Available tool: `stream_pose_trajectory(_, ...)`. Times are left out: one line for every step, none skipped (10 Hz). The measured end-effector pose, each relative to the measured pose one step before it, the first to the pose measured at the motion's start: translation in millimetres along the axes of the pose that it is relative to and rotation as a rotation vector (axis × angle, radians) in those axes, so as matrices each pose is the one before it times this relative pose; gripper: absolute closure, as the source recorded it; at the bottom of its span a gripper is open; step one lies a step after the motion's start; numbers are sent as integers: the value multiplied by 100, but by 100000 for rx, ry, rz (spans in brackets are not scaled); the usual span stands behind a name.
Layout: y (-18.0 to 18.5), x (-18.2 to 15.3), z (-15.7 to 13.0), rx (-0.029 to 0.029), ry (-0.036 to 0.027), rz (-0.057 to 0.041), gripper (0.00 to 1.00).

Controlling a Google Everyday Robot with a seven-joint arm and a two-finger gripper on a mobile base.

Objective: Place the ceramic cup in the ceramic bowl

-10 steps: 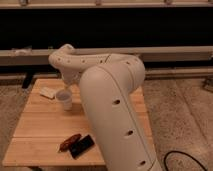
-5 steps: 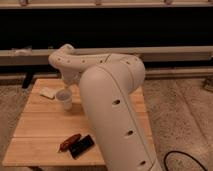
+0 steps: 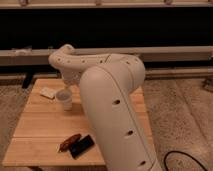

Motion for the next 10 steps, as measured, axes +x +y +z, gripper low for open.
stream_pose_trajectory(1,-7,13,-8,-35,78,35)
stream_pose_trajectory(0,-12,20,1,-38,47,35)
stream_pose_trajectory(2,-11,0,-10,-11,22,35)
stream_pose_trajectory(3,3,9,-12,23,95,35)
stream_pose_trajectory(-20,45,145,138,160,45,35)
stream_pose_trajectory(29,-25,-44,-60,-77,59,35)
stream_pose_trajectory(-26,20,105,60,131,87,35)
stream_pose_trajectory(36,6,-4,11,-8,6,35)
stream_pose_trajectory(14,33,31,71,51,45,35)
stream_pose_trajectory(-23,4,43,84,34,24,35)
